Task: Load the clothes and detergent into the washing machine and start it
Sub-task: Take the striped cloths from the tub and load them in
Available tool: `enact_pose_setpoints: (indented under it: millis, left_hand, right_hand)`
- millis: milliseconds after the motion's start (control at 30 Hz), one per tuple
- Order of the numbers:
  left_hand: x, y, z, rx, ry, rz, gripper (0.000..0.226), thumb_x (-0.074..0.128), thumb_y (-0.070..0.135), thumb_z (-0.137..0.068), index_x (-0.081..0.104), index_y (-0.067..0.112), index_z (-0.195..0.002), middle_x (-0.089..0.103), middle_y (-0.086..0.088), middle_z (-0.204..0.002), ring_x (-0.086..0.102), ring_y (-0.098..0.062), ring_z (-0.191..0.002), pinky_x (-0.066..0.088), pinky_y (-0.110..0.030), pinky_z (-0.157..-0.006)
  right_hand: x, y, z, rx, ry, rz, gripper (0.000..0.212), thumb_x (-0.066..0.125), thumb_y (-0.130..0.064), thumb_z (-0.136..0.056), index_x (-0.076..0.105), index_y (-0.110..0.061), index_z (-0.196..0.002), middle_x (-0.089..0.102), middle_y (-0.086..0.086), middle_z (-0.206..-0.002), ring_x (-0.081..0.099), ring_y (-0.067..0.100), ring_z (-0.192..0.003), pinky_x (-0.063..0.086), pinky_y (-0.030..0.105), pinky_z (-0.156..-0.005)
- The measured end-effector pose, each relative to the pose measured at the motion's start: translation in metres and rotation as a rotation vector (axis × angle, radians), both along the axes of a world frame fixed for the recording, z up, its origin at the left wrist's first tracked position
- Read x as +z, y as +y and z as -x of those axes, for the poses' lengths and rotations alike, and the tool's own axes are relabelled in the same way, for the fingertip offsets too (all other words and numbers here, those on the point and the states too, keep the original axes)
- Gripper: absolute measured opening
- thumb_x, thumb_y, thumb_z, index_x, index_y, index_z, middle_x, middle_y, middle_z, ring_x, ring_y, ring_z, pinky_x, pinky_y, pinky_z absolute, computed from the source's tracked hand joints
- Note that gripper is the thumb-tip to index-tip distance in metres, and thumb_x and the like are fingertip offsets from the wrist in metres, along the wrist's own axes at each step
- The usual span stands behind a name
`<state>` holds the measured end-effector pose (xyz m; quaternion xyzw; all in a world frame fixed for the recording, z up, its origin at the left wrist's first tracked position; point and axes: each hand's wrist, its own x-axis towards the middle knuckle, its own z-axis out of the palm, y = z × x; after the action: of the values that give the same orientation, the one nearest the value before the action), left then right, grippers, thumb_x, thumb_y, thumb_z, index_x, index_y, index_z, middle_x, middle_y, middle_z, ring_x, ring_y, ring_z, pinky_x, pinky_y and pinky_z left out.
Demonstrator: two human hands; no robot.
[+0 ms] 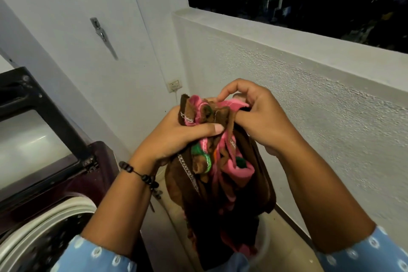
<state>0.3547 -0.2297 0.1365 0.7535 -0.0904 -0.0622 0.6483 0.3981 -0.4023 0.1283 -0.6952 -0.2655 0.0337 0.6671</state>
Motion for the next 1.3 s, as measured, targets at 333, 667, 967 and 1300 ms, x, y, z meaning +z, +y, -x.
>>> enact_pose_setpoints:
  millis: [333,667,967,1300]
  left_hand:
    - [0.001,0.017,-0.003,0.275,-0.102,0.016,0.026,0.076,0.013,-0.067,0.074,0.008,-0.093,0.075,-0.015,-0.089,0.072,-0.032,-0.085,0.058,-0.041,-0.082]
    - [-0.009,0.017,0.006,0.239,-0.067,0.246,0.017,0.065,0.008,-0.074,0.074,0.014,-0.087,0.075,-0.008,-0.084,0.073,-0.023,-0.076,0.058,-0.03,-0.069]
    - [-0.022,-0.003,0.009,0.208,-0.048,0.252,0.069,0.08,0.01,-0.063,0.054,0.007,-0.127,0.071,-0.01,-0.111,0.07,-0.027,-0.101,0.058,-0.036,-0.083]
    - [-0.008,0.004,0.013,0.608,-0.19,0.384,0.01,0.068,0.005,-0.073,0.069,0.004,-0.083,0.071,-0.012,-0.076,0.069,-0.027,-0.071,0.057,-0.039,-0.072]
  right_hand:
    - [-0.032,-0.028,-0.009,0.241,0.188,0.22,0.015,0.074,-0.01,-0.083,0.068,-0.006,-0.095,0.069,0.018,-0.081,0.061,0.023,-0.07,0.049,0.029,-0.067]
    - [-0.041,-0.05,-0.014,-0.042,0.178,0.131,0.007,0.06,-0.002,-0.091,0.063,-0.006,-0.086,0.063,0.013,-0.067,0.057,0.025,-0.061,0.046,0.028,-0.051]
    - [-0.005,-0.014,0.015,0.179,0.05,-0.016,0.021,0.05,-0.024,-0.099,0.054,-0.026,-0.119,0.07,0.024,-0.088,0.066,0.047,-0.084,0.053,0.06,-0.082]
    - [-0.067,0.021,0.024,0.186,0.066,0.203,0.143,0.09,-0.049,-0.052,-0.019,-0.049,-0.145,0.009,-0.012,-0.161,0.017,0.002,-0.145,0.028,0.037,-0.117]
